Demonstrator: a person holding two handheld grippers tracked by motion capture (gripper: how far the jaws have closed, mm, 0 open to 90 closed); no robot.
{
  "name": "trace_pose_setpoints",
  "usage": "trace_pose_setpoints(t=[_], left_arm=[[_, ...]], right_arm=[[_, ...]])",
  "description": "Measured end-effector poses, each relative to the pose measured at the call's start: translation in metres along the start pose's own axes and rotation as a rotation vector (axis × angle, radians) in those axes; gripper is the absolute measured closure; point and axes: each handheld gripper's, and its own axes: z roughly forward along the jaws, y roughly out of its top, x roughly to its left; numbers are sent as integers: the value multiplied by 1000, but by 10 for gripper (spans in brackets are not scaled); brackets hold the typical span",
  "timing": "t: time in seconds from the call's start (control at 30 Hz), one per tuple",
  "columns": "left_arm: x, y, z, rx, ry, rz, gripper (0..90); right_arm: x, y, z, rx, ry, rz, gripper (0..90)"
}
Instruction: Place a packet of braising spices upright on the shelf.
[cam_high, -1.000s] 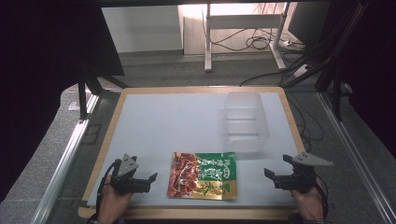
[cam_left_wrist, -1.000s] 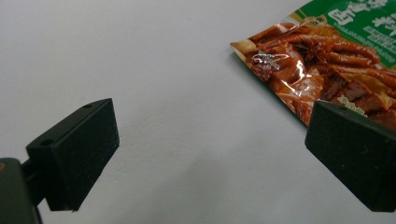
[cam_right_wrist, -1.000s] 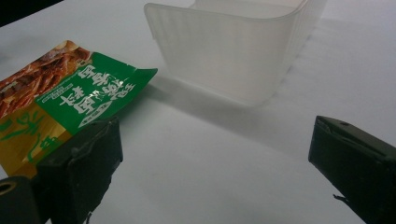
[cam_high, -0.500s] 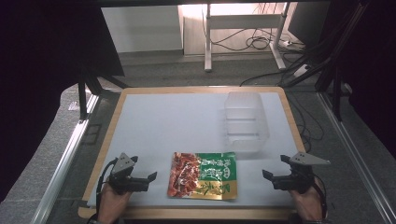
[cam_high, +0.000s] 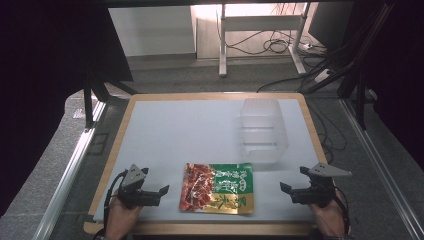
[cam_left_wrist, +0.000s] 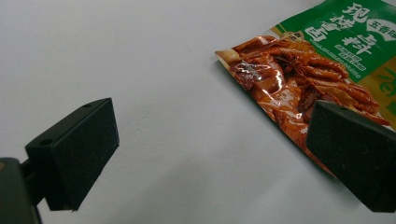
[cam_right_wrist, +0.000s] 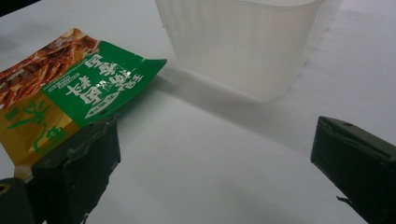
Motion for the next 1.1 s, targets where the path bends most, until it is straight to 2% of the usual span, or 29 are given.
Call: trace_pose_setpoints(t=[0.1,0.4,0.73,0.9,1.1], left_arm=[[0,0,0,6,4,9,22],[2,-1,0,-9,18,-1,11],[1,-1,0,-4,12,4,10],[1,0,1,11,13,2,17],[-1,1,2,21,3,-5,22]], right_arm=[[0,0,1,1,-1,4,10],[2,-1,5,15,14,19,0],[10,1,12,31,49,-15,0],[17,3,18,45,80,-20,2],[22,5,23,55,94,-30,5]])
